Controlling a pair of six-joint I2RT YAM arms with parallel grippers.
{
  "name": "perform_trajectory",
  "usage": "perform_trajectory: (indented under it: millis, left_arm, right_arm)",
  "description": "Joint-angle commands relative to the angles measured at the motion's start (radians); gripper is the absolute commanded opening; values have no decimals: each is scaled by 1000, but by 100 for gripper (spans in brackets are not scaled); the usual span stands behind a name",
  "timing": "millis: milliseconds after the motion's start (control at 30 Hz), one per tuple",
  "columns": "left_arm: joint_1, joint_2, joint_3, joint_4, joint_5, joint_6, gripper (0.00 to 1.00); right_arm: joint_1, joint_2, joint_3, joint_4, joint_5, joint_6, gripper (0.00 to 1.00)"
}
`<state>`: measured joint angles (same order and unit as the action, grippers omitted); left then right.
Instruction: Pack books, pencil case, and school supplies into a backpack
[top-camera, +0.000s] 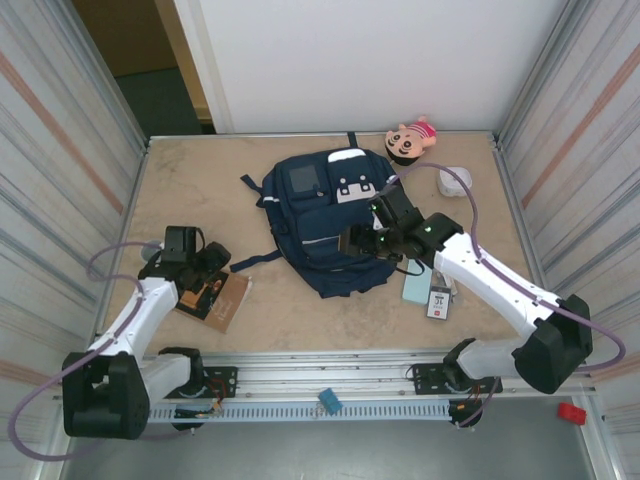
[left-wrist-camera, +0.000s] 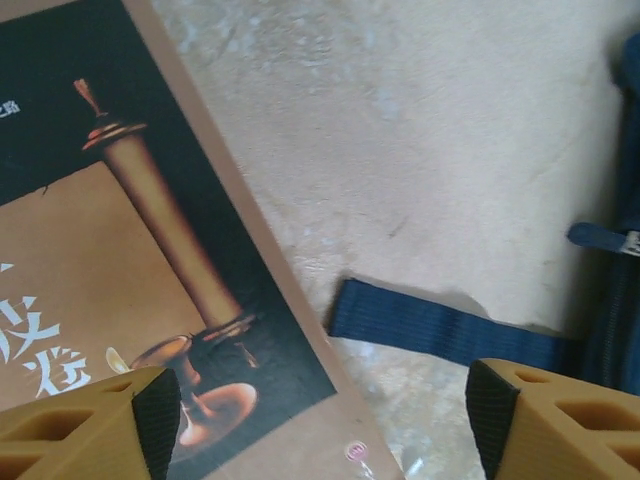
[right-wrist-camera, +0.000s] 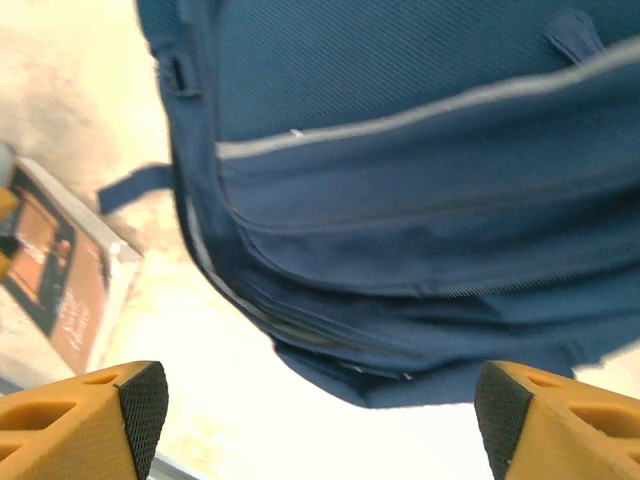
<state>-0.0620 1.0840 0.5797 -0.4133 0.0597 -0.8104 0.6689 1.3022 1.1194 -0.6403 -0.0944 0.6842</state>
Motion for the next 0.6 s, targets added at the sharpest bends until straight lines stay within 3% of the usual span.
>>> perform_trajectory:
  millis: [0,133,233,400,567]
  left_arm:
    - [6,60,-20,64,28,30,78]
    - [-6,141,-79,201,76,23,77]
    - [-72,201,-84,274,105,12,77]
    - [-216,290,-20,312,127,22,78]
    - [-274,273,61,299,142,24,78]
  right_arm:
    - [17,21,3,137,-17,-37,81]
    - [24,55,-6,205,-53,-49,80]
    - [26,67,-19,248,-71,-48,80]
    - [30,85,-8,293,-131,-81,80]
    - [40,119,27,303,-140,-101,79]
